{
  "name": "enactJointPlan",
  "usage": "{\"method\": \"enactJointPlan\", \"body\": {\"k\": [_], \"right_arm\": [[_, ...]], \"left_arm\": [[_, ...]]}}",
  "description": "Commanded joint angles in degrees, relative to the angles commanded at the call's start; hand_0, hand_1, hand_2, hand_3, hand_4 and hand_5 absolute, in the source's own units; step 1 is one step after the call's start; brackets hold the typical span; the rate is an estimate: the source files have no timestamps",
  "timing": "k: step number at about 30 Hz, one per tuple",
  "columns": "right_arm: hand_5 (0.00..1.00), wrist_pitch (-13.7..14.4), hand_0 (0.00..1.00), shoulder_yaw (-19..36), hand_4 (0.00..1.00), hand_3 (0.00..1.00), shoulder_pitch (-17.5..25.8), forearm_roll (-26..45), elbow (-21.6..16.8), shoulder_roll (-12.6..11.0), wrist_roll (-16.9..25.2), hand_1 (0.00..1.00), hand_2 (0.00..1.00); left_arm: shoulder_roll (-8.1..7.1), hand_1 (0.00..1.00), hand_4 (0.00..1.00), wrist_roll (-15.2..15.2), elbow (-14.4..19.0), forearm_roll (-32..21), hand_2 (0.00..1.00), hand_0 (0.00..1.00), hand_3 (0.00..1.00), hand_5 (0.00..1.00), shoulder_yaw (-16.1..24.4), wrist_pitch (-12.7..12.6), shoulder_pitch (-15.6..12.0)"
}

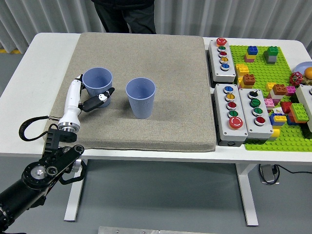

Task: Pick cup pour cup place

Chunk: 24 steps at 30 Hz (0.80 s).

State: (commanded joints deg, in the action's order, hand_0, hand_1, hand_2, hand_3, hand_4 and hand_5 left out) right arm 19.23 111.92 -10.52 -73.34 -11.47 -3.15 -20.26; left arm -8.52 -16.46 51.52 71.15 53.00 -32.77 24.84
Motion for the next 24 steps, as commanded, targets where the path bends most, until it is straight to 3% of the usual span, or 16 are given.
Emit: {"method": "enactJointPlan", "body": {"k": [7,8,13,14,24], "right_arm": [[0.073,0.02,0.668,-0.08,0.002,0.529,0.00,0.07,-0.02,0.02,-0.04,0.608,0.550],[0.071,0.02,0.667,-0.10,0.002,0.528,0.00,0.09,-0.02,0.02,-0.03,0.608,0.551],[0.071,-0.04,0.667,-0.09,0.002,0.528,0.01,0.09,0.00,-0.01,0.02,0.608,0.551],[0.069,-0.04,0.668,-0.09,0.002,0.527,0.01,0.09,0.00,-0.01,0.02,0.608,0.551],[0.069,-0.03,0.667,0.10,0.002,0.527,-0.19,0.02,0.01,-0.04,0.06,0.607,0.549]], "left_arm": [[0.02,0.770,0.914,0.04,0.23,0.42,0.913,0.732,0.829,0.360,0.29,0.54,-0.08],[0.01,0.795,0.930,0.05,0.23,0.44,0.962,0.762,0.918,0.382,0.38,0.65,-0.12],[0.01,0.795,0.930,0.18,0.54,1.02,0.962,0.762,0.918,0.382,1.17,1.44,-0.31],[0.01,0.854,0.947,0.18,0.60,1.11,0.998,0.801,0.964,0.409,1.29,1.57,-0.34],[0.26,0.898,0.957,0.19,2.50,2.81,0.998,0.844,0.998,0.422,4.05,3.16,-1.88]]}}
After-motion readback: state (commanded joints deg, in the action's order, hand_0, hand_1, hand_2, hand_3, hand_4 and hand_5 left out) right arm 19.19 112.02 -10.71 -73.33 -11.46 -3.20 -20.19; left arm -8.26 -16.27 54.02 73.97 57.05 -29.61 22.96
